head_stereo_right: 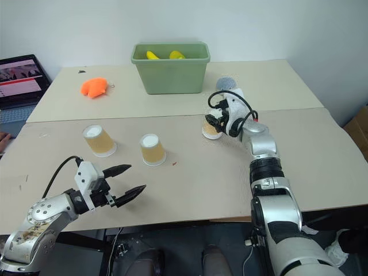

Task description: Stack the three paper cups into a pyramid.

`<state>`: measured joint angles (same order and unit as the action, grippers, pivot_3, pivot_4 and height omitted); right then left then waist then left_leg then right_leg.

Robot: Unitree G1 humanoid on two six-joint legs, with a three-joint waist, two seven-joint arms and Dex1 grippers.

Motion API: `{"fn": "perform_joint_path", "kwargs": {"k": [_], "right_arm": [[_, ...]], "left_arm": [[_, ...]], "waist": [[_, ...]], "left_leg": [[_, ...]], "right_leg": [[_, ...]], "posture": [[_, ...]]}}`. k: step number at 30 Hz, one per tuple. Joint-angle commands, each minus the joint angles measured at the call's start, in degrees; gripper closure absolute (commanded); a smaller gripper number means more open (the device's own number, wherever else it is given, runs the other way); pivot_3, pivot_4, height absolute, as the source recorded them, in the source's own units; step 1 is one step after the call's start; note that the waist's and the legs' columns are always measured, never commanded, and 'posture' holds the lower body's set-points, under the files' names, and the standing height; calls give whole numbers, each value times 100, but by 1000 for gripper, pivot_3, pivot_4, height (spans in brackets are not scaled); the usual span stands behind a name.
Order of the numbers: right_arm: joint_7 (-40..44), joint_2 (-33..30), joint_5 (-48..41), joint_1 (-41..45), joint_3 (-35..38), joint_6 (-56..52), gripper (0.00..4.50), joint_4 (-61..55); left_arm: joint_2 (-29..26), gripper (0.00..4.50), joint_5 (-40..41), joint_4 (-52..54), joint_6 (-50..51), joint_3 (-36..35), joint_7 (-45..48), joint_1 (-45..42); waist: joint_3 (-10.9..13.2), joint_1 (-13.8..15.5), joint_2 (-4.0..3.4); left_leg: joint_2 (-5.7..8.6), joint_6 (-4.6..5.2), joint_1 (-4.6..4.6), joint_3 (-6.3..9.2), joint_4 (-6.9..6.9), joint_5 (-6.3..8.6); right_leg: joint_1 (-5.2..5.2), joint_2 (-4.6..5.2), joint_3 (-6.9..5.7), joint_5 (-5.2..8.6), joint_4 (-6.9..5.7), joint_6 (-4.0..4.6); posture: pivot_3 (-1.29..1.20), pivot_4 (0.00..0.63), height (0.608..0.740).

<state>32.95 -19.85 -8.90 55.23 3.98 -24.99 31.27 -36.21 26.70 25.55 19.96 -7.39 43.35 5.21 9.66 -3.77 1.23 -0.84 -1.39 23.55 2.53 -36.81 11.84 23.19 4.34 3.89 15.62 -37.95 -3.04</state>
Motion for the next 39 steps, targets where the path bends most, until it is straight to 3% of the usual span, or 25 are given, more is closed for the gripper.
{"fn": "perform_joint_path", "kwargs": {"k": [1,6,13,21,39], "right_arm": [[890,-307,-836,-76,12,-1030,1743,-1656],[1460,-583,-944,-566,-643,-1550,1743,-2631],[1516,-482,-494,-931,-1300,-1078,1743,-2376],[1485,-204,-319,-826,-1414,-736,1743,-1824],[1364,456,-364,-769,-1658,-1058,1743,-2275]], "left_arm": [[-54,0,53,248,-30,-133,5,0],[-37,0,63,275,-7,-118,-17,-25],[-43,0,71,280,6,-132,-36,-87],[-31,0,53,291,12,-143,-86,-110],[-36,0,53,232,-30,-183,-142,-120]], "waist": [[1,10,-1],[0,26,0],[1,28,0],[0,25,2],[0,39,1]], "left_leg": [[0,0,2,1,0,0],[-1,1,-7,5,0,1],[1,1,0,2,-2,1],[0,1,-11,3,-2,0],[1,1,-9,5,-1,1]], "right_leg": [[1,0,0,0,0,0],[-10,0,-6,0,2,0],[-1,1,-4,0,2,0],[-10,0,-4,0,1,0],[-7,1,-5,0,0,0]], "posture": [[0,150,732],[0,150,732],[0,150,732],[0,150,732],[0,150,732]]}}
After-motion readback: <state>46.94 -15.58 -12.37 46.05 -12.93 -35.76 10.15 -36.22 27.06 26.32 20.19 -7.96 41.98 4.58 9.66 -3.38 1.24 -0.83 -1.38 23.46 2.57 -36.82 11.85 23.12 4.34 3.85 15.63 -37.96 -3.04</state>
